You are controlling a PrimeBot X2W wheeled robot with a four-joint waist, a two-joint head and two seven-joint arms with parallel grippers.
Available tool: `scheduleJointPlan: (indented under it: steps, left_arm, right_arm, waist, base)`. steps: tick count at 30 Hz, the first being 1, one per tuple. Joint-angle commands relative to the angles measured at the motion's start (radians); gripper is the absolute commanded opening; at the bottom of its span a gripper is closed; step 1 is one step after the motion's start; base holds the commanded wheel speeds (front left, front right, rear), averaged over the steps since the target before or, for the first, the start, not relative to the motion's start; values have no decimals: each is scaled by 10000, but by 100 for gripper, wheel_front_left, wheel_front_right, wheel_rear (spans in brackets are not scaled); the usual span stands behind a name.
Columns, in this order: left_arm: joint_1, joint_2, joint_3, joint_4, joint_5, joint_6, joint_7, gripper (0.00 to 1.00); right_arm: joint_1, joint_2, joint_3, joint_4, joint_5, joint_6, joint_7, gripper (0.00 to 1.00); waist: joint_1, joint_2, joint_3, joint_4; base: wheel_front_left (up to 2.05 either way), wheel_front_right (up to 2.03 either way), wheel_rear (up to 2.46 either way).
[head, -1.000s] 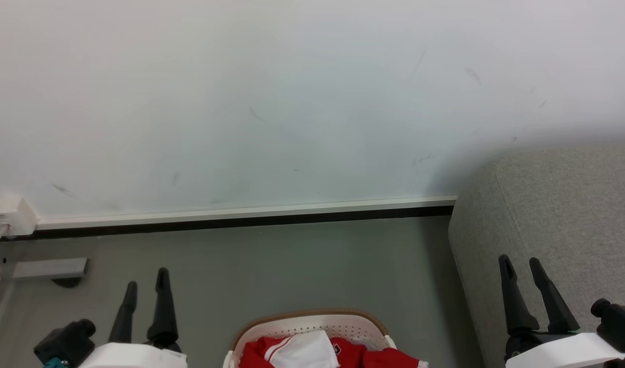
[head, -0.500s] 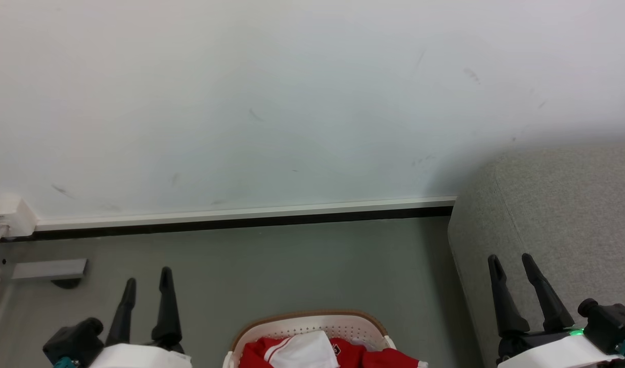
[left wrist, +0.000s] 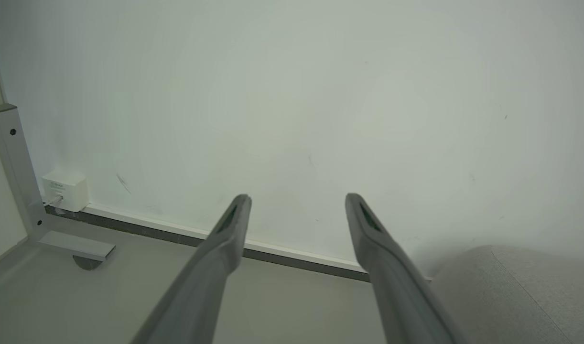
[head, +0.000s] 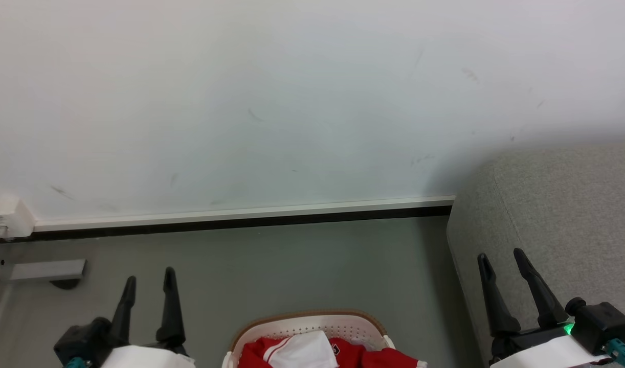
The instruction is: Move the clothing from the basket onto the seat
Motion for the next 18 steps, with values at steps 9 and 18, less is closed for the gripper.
scheduleJointPlan:
  steps: [9,18]
  left_arm:
    - [52,89,-37,60,803,78,-279,100]
    - [60,92,-73,64,1368,162,-432,100]
  right_arm:
    - [-128,-93,96,46,-653,-19,-241,100]
    - [-133,-112,117,38,-1143,-20,-394,100]
  waist:
    - [0,0,-35,-11]
    - [0,0,-63,-9]
  base:
    - [0,0,0]
    - [0,0,0]
